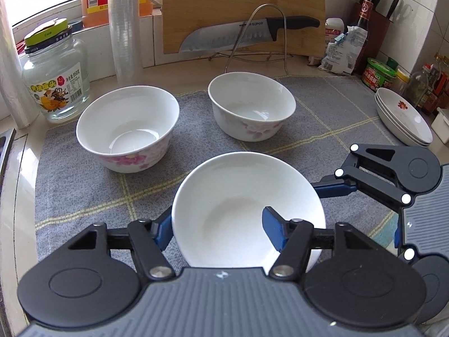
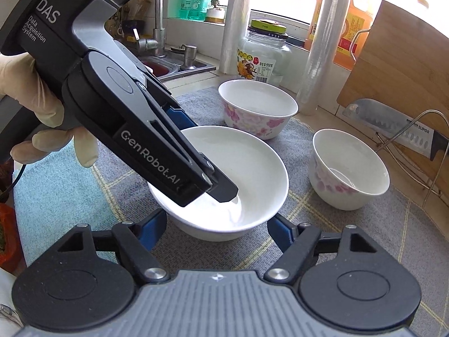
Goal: Organize plates and bowls
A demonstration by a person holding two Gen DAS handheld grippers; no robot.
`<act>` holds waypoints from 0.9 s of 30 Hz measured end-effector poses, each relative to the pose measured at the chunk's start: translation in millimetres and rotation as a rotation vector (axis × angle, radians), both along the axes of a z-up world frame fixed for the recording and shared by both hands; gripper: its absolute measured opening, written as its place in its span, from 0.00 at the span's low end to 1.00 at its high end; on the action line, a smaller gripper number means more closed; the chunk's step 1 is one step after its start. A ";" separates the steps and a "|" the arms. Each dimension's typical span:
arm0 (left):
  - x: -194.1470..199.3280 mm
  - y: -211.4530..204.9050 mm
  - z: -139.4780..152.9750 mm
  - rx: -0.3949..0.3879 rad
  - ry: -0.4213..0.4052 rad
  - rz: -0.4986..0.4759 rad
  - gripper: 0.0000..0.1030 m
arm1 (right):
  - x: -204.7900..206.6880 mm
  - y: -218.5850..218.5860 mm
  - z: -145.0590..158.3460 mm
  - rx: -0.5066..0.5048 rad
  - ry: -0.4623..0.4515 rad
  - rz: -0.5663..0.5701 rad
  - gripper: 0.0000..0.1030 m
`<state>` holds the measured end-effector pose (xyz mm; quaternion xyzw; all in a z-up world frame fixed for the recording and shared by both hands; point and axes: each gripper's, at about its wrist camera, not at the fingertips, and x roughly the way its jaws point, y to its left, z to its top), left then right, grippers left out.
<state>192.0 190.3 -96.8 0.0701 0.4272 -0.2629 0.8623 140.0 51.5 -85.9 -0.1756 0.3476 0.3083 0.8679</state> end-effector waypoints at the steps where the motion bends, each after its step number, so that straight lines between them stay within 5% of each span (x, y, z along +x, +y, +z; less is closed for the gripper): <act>1: 0.1 0.2 0.6 -0.003 0.001 -0.002 0.62 | 0.6 -0.2 0.0 0.001 0.003 -0.002 0.80; 15: -8.6 -17.0 11.5 -0.019 -0.001 -0.053 0.61 | -5.4 -18.2 15.0 -0.003 0.032 -0.045 0.80; 27: -8.7 -74.2 19.1 -0.044 -0.012 -0.186 0.61 | -19.1 -66.9 22.2 -0.024 0.036 -0.171 0.80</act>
